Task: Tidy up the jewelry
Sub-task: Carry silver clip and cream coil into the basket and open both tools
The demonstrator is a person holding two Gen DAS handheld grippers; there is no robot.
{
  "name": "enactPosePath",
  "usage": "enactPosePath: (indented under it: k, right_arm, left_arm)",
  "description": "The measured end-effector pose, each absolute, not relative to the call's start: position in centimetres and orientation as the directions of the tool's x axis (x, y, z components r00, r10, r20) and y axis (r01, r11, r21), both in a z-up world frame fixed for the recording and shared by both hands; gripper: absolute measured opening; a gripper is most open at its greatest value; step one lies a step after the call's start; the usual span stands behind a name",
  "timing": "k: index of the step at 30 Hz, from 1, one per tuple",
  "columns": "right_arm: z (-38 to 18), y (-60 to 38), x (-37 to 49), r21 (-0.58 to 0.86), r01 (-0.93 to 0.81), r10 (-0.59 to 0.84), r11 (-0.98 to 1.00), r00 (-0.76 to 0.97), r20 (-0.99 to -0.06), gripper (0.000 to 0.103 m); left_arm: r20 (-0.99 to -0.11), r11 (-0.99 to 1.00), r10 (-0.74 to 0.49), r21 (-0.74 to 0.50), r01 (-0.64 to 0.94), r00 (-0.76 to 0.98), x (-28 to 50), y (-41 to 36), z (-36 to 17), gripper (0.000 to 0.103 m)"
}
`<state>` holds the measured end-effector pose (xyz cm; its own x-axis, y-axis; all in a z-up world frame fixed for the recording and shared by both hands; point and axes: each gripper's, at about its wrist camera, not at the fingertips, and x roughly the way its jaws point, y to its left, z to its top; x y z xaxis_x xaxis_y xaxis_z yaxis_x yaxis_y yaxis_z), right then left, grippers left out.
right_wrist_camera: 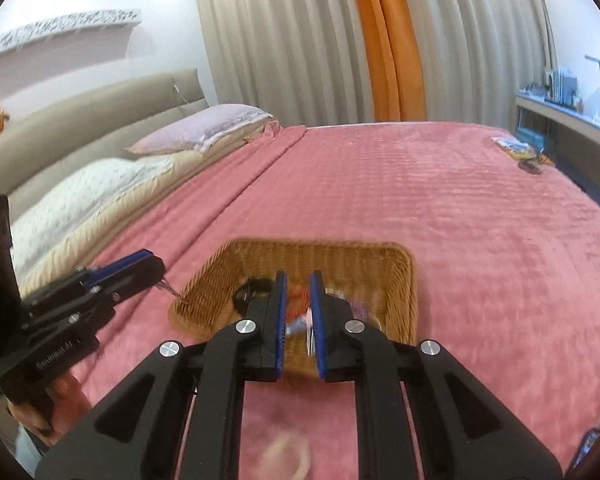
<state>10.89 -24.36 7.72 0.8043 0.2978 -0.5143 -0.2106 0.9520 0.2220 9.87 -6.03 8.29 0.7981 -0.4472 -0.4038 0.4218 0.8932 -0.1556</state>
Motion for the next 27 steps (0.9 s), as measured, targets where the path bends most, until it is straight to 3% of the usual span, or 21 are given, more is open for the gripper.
enactPosePath:
  k: [6,8,10,11,15,20,23,27]
  right_arm:
    - [2.8,-25.1,10.3,0.302,-0.278,0.409,0.912,0.664,-0.626,0.011]
    - [0.9,-24.9,7.9,0.324,-0.317,0.453,0.891,0.607,-0.653,0.019]
    - [-0.9,-24.3,5.3,0.301,-0.328,0.441,0.896,0.571,-0.692,0.050]
    - [-1.8,-23.8,4.0,0.294,-0.347,0.447,0.891,0.550,-0.706,0.050]
    - [-3.4,-21.0,0.3,0.313,-0.427,0.503,0.849,0.465,-0.729,0.050]
    - [-4.9,-16.3,-2.2,0.211,-0.483,0.449,0.850,0.455,-0.769,0.049]
    - [-6.4,-15.1,-2.2,0.179,-0.493,0.417,0.852,0.431,-0.800,0.037]
    - [-6.4,-14.5,-2.9,0.078,-0.486,0.345,0.870,0.489,-0.801,0.010]
  left_arm:
    - [-0.472,0.887,-0.461,-0.243,0.392,0.752,13.6,-6.1,4.0,0.022]
    - [-0.491,0.890,-0.455,-0.248,0.382,0.743,13.5,-5.8,2.8,0.022]
    - [-0.510,0.893,-0.451,-0.259,0.369,0.733,13.4,-5.3,2.2,0.022]
    - [-0.512,0.896,-0.444,-0.260,0.360,0.735,13.0,-5.0,2.0,0.022]
    - [-0.515,0.902,-0.431,-0.270,0.336,0.741,12.0,-3.6,1.7,0.022]
    - [-0.515,0.903,-0.426,-0.286,0.319,0.744,11.0,-2.5,2.0,0.022]
    - [-0.521,0.910,-0.413,-0.265,0.318,0.747,10.4,-2.4,2.2,0.022]
    - [-0.524,0.911,-0.411,-0.264,0.316,0.746,9.6,-1.7,2.1,0.022]
